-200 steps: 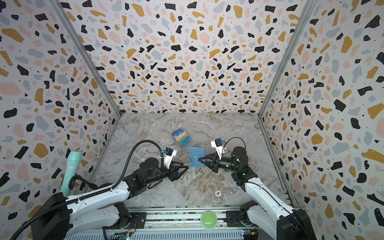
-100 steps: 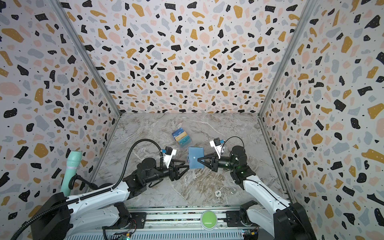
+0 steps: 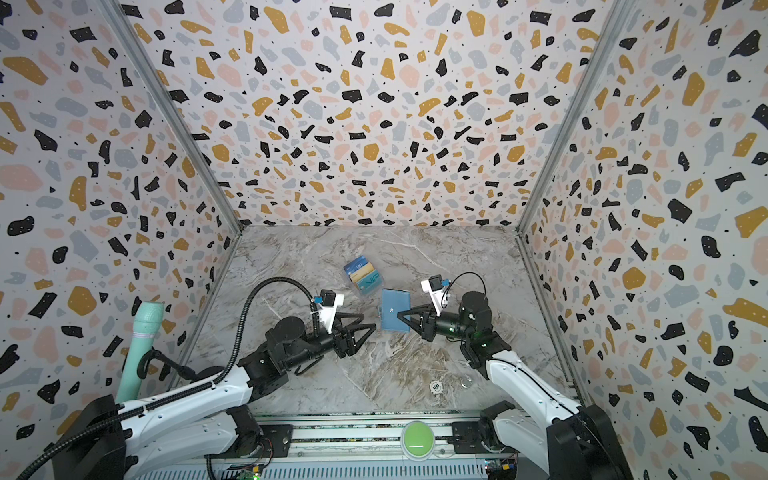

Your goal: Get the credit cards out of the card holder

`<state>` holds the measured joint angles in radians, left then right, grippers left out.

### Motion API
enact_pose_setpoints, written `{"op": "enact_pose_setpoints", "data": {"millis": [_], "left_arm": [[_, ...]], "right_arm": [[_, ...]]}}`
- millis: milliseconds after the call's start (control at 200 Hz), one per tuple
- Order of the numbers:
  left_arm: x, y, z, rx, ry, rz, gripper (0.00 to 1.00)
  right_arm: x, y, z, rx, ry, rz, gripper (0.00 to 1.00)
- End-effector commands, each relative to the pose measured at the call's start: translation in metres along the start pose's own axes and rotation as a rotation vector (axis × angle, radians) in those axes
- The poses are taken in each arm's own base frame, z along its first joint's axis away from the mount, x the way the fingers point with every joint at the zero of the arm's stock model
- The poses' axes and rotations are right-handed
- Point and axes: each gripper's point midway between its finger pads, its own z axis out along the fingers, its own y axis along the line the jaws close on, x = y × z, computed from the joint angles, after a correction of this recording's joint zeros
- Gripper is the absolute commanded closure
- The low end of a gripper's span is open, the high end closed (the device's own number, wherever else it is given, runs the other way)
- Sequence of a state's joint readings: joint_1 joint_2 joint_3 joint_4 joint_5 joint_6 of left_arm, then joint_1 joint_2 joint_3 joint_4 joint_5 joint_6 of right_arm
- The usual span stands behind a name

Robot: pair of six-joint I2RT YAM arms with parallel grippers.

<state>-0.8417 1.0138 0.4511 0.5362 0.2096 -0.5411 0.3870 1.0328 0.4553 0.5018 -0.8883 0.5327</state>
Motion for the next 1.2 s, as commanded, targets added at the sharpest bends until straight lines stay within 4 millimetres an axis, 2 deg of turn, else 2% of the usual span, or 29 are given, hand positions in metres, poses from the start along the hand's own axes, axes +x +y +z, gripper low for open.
{"op": "enact_pose_setpoints", "data": {"millis": [0,220,460,636,806,951,1086,1196], "left_arm": [[-0.014,-0.004,0.000,-0.003,-0.049,0.010,0.28],[-0.009,-0.002,0.019,-0.048,-0.033,0.011,0.25],[-0.011,0.017,0.023,-0.164,-0.037,0.009,0.26],[-0.002,0.021,0.026,-0.178,0.006,0.012,0.42],[0.001,0.021,0.021,-0.176,0.008,0.009,0.53],[0.004,0.022,0.019,-0.173,0.014,0.016,0.59],[0.003,0.017,0.018,-0.145,0.002,-0.005,0.71],[-0.002,0.012,0.014,-0.103,-0.024,-0.034,0.74]], "right_arm": [[-0.014,0.008,0.000,0.003,-0.037,-0.069,1.00],[-0.008,0.012,0.011,-0.007,-0.012,-0.077,1.00],[-0.006,0.018,0.014,-0.031,0.001,-0.083,1.00],[-0.006,0.021,0.014,-0.042,0.004,-0.088,1.00],[-0.007,0.022,0.014,-0.051,0.003,-0.090,1.00],[-0.009,0.026,0.011,-0.089,0.005,-0.080,1.00],[-0.008,0.037,0.004,-0.169,0.002,-0.083,1.00],[-0.005,0.039,-0.002,-0.202,0.005,-0.073,1.00]]}}
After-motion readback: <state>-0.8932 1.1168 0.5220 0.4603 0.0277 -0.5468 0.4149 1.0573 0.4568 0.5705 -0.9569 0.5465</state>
